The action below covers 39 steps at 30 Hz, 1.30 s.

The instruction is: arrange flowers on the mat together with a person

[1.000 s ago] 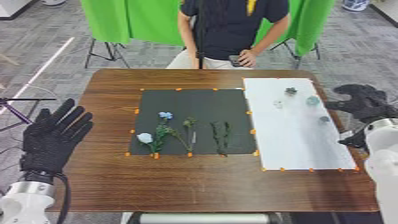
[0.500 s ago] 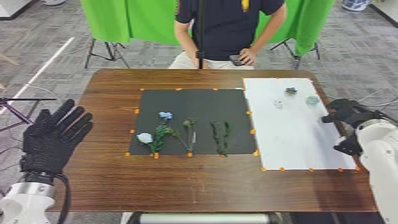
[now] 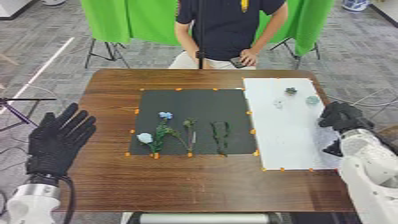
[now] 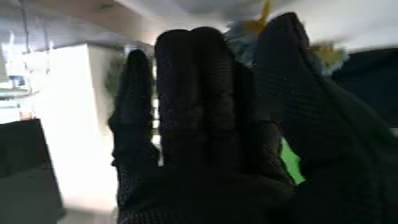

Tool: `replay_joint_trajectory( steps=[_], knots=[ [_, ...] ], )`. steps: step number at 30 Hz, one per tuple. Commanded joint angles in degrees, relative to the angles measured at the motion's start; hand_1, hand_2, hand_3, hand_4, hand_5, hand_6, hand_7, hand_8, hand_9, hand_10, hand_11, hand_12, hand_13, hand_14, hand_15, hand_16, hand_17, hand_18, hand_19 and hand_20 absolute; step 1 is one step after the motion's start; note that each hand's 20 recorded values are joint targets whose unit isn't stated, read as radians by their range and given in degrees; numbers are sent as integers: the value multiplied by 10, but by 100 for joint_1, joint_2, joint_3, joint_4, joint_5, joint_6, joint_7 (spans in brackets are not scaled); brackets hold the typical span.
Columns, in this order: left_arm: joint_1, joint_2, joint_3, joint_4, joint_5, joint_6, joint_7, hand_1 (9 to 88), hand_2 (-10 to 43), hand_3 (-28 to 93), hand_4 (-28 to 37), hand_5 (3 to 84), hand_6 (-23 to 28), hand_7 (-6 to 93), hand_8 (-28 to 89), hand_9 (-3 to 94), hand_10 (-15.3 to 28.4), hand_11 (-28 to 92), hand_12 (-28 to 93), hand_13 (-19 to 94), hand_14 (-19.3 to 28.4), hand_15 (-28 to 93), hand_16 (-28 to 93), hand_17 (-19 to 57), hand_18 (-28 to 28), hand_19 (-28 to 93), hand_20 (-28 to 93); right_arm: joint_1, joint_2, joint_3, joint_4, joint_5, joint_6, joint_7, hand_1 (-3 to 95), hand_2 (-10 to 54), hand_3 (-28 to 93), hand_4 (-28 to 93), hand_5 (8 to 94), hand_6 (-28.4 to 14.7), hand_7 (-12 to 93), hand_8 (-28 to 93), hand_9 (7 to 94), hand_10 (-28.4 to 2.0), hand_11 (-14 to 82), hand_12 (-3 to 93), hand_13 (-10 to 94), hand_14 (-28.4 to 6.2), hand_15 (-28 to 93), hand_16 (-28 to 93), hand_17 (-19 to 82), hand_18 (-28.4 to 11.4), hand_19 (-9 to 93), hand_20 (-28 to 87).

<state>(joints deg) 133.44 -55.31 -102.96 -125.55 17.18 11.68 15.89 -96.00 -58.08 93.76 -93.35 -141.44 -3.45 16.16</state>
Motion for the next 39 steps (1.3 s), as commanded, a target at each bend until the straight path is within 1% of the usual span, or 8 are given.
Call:
replay_joint_trajectory(
  steps=[1, 5, 8, 15, 22, 25, 29, 39],
  knots=[
    [38, -70, -8, 28, -30, 21, -52, 262, 134, 686, -283, 429, 70, 98, -85, 395, 150, 153, 97, 313, 158, 260, -30, -16, 147, 270, 110, -187, -40, -227, 203, 34, 1087, -126, 632, -95, 592, -282, 659, 32, 520, -75, 804, -73, 185, 448, 618, -49, 507, 415, 242, -171, 684, 279],
    [107, -72, -63, 12, -34, 32, -49, 262, 134, 687, -283, 429, 70, 97, -86, 394, 150, 153, 97, 312, 159, 260, -32, -16, 146, 269, 110, -41, 10, -488, -48, 245, 1533, -172, 626, -95, 618, -282, 674, 29, 518, -62, 820, -72, 184, 454, 635, -47, 493, 431, 243, -171, 674, 275],
    [149, -82, -75, 5, -96, 43, -22, 262, 133, 687, -283, 429, 71, 97, -86, 394, 150, 153, 97, 312, 159, 261, -33, -16, 147, 270, 110, 283, 19, -806, -394, 291, 1459, -496, 618, -95, 635, -283, 677, 28, 514, -54, 822, -72, 182, 455, 637, -47, 490, 433, 243, -171, 670, 272],
    [21, -27, -23, 48, -52, 14, -139, 262, 132, 688, -283, 429, 71, 96, -85, 393, 150, 152, 97, 310, 159, 262, -33, -16, 146, 267, 110, 1157, -304, -1730, -1029, 347, 25, -1749, 602, -95, 664, -283, 664, 31, 519, -58, 814, -69, 171, 449, 629, -42, 477, 430, 235, -164, 657, 263],
    [-63, 16, 25, 91, -8, -29, -242, 262, 132, 689, -283, 428, 70, 96, -86, 392, 150, 152, 97, 310, 159, 263, -33, -16, 146, 268, 110, 1647, -1087, -2708, -837, 120, -701, -2570, 586, -95, 691, -283, 661, 32, 523, -57, 815, -69, 169, 449, 631, -42, 470, 435, 233, -166, 654, 265],
    [-67, 13, 23, 95, -24, -27, -193, 262, 132, 689, -283, 428, 69, 96, -85, 392, 148, 153, 98, 310, 159, 262, -34, -16, 146, 268, 110, 1682, -1375, -2998, -760, -380, -643, -2904, 580, -95, 699, -283, 660, 31, 524, -52, 810, -71, 170, 454, 627, -43, 466, 436, 230, -168, 652, 266],
    [-130, 24, 58, 111, 4, -41, -254, 263, 131, 687, -283, 428, 68, 97, -85, 393, 148, 152, 98, 310, 159, 262, -34, -17, 147, 268, 110, 1747, -1625, -3315, -624, -743, -880, -2816, 578, -95, 703, -283, 655, 31, 529, -52, 805, -70, 170, 454, 626, -42, 463, 437, 228, -167, 650, 266],
    [-151, 60, 131, 92, 7, -78, -216, 264, 131, 685, -283, 428, 67, 97, -86, 392, 146, 150, 98, 308, 159, 258, -32, -17, 147, 266, 110, 2066, -2140, -3732, 193, -1893, -589, -2521, 575, -95, 707, -283, 653, 32, 535, -64, 803, -69, 174, 451, 622, -41, 459, 436, 212, -172, 642, 267]
  ],
)
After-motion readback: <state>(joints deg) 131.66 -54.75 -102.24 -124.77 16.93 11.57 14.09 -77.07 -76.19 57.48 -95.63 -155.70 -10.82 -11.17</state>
